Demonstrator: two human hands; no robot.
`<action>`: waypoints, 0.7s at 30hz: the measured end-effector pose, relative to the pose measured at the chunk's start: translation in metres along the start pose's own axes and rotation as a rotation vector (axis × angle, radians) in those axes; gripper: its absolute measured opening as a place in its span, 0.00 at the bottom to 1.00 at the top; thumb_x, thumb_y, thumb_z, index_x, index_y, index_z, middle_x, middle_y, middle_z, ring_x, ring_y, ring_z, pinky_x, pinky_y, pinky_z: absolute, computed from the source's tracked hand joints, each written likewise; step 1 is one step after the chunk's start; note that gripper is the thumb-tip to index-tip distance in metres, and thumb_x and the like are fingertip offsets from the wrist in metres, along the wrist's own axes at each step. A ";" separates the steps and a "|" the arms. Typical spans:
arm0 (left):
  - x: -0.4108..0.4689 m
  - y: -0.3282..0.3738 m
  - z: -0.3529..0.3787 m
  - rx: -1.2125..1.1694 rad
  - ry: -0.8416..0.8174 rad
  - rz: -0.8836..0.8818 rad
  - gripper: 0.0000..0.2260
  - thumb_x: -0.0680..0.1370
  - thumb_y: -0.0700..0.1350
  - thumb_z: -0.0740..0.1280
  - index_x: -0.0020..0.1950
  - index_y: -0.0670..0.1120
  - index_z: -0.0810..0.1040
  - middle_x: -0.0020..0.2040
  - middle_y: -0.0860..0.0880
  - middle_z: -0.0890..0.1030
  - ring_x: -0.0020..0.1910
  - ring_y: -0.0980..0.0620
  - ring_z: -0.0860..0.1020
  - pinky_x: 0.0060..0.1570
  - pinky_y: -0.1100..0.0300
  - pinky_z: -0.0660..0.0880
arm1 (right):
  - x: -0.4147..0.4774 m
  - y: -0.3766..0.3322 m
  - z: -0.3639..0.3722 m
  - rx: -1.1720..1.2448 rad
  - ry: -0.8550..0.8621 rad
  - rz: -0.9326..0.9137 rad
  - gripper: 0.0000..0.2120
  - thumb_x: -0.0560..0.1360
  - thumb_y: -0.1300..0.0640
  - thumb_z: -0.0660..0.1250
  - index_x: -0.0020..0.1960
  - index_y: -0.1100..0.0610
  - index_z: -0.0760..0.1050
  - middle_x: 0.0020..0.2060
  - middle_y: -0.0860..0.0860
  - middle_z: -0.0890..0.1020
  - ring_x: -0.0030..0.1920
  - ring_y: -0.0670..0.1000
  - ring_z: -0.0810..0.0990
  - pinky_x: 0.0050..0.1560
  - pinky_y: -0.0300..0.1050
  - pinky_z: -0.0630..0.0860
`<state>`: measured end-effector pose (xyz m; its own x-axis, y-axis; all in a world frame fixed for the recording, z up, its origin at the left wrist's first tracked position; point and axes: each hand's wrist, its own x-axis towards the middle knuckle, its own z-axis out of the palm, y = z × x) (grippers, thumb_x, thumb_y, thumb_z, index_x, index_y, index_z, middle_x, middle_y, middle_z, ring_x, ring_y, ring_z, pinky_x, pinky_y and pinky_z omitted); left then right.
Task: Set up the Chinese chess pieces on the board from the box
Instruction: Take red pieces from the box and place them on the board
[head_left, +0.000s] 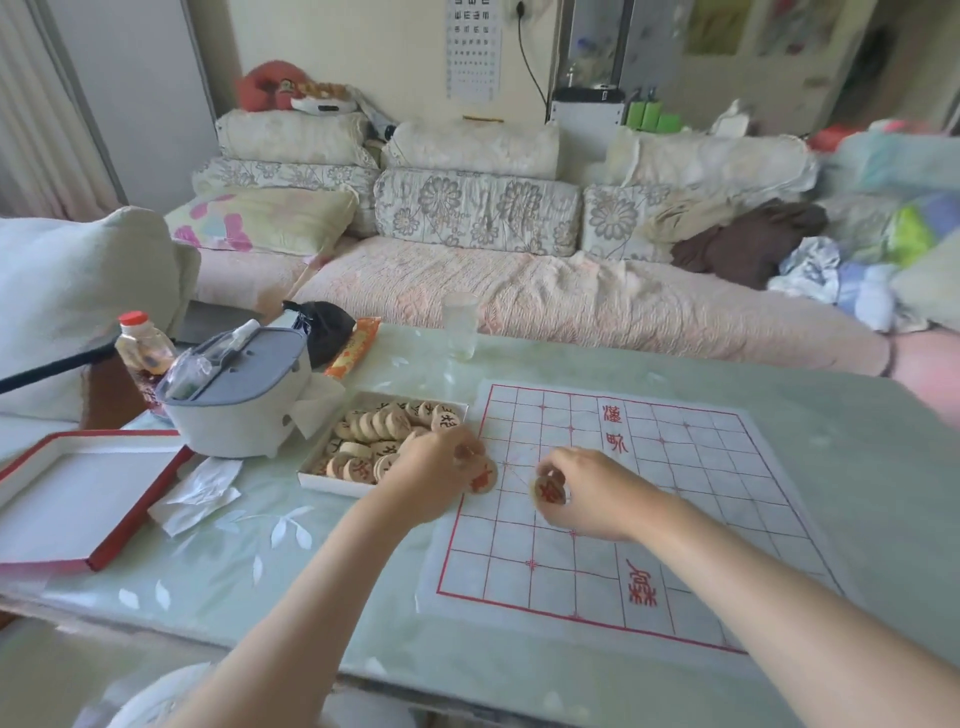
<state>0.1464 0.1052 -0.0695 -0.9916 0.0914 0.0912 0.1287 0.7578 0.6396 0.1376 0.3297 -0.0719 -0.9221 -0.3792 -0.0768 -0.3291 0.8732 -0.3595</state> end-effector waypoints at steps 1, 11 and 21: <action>-0.002 0.004 0.008 -0.006 -0.023 -0.002 0.06 0.78 0.49 0.65 0.53 0.53 0.78 0.47 0.57 0.77 0.45 0.51 0.77 0.38 0.62 0.73 | -0.008 0.007 0.003 -0.007 -0.002 0.021 0.11 0.73 0.40 0.61 0.52 0.45 0.72 0.48 0.42 0.77 0.50 0.45 0.77 0.54 0.44 0.77; 0.009 0.021 0.063 -0.018 -0.227 0.007 0.06 0.79 0.48 0.63 0.53 0.57 0.78 0.48 0.58 0.77 0.45 0.49 0.80 0.44 0.53 0.79 | -0.040 0.050 0.028 -0.052 -0.049 0.080 0.14 0.72 0.39 0.63 0.56 0.42 0.74 0.53 0.40 0.75 0.53 0.46 0.77 0.54 0.43 0.75; 0.021 0.021 0.072 -0.246 -0.201 -0.071 0.06 0.76 0.45 0.69 0.52 0.48 0.80 0.42 0.53 0.83 0.36 0.54 0.82 0.38 0.59 0.80 | -0.021 0.045 0.030 -0.036 -0.063 0.036 0.27 0.73 0.40 0.66 0.70 0.41 0.67 0.61 0.40 0.72 0.56 0.46 0.75 0.53 0.43 0.71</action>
<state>0.1271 0.1694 -0.1095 -0.9773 0.1881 -0.0973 0.0334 0.5904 0.8064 0.1485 0.3680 -0.1142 -0.9194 -0.3647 -0.1474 -0.3040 0.8966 -0.3219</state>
